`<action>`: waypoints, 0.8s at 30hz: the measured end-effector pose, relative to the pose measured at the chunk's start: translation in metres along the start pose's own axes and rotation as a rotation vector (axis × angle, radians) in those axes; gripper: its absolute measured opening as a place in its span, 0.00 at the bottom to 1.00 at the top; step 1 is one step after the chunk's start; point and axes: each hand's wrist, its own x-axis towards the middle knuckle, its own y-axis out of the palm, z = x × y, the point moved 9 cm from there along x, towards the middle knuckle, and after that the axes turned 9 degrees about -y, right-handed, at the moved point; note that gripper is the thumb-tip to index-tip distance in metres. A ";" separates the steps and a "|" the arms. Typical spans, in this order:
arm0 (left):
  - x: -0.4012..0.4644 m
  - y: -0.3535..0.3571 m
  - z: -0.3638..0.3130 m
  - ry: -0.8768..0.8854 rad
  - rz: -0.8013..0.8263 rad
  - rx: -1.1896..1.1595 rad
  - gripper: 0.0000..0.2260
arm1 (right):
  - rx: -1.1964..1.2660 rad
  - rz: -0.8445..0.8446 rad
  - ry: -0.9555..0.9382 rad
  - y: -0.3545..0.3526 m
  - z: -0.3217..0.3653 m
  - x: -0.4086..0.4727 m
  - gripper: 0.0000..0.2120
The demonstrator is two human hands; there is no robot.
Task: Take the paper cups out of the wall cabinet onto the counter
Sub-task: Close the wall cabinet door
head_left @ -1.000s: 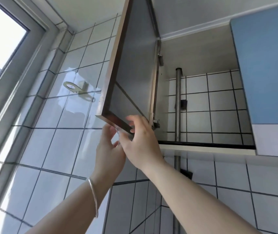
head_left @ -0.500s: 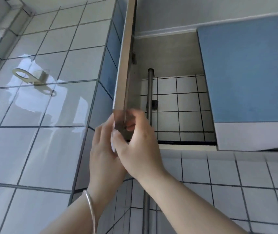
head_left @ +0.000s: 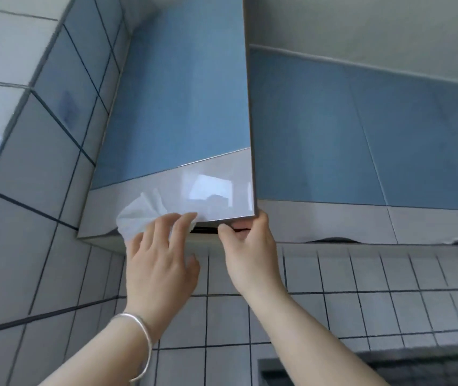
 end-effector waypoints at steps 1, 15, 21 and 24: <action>0.001 0.010 -0.002 0.008 0.003 0.010 0.26 | -0.002 -0.019 0.049 -0.007 -0.015 0.003 0.15; -0.017 0.124 -0.005 0.091 0.218 0.227 0.30 | -0.892 0.222 -0.255 0.023 -0.092 0.020 0.40; -0.018 0.145 -0.002 0.120 0.218 0.243 0.30 | -0.939 0.211 -0.327 0.035 -0.112 0.028 0.40; -0.018 0.154 -0.001 0.111 0.216 0.232 0.30 | -0.998 0.243 -0.305 0.042 -0.123 0.031 0.40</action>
